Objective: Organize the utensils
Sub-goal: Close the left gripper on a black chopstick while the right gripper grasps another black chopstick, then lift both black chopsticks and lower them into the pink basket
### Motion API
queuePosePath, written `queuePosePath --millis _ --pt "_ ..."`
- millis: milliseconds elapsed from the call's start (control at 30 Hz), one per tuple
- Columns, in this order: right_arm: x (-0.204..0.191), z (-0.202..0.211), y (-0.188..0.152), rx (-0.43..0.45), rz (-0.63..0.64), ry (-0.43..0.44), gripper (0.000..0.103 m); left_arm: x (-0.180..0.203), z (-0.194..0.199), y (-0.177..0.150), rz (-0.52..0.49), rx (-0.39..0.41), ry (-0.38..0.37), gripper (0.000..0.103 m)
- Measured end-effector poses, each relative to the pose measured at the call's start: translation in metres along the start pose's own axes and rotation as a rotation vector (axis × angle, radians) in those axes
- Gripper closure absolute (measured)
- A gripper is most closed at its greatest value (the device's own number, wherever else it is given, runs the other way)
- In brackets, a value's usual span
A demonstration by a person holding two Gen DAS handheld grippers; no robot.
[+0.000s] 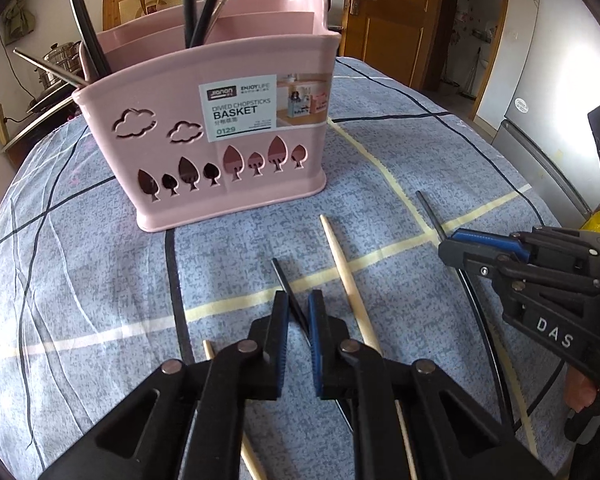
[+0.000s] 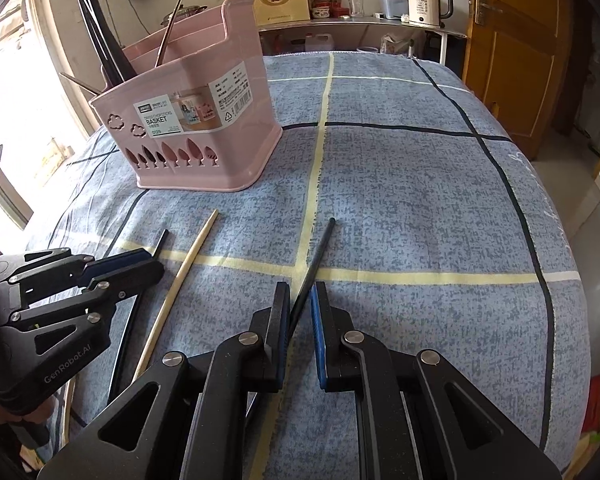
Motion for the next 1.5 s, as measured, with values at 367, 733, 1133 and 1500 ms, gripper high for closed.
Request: queuePosePath --millis 367,733,1133,1500 --pt "-0.001 -0.01 0.012 -0.02 0.023 -0.031 0.094 -0.025 0.003 0.0 0.035 -0.015 -0.037 0.095" --pt "-0.01 0.014 0.026 0.054 0.02 0.026 0.097 -0.027 0.01 0.008 0.041 -0.047 -0.083 0.096" --pt "-0.03 0.099 0.064 0.274 0.059 0.059 0.098 -0.043 0.121 0.052 0.054 0.192 -0.159 0.098" --pt "-0.047 0.15 0.086 0.412 0.101 0.069 0.098 -0.058 0.182 0.08 0.051 0.346 -0.162 0.098"
Point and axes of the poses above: each gripper's, at about its wrist camera, not at the fingertips, and z roughly against the way its jaws point, x to its right, y to its top, the point moved 7 cm from there along -z, roughly the way its jaws point, and after that the axes turned 4 degrees about y, right-handed, at the moved point
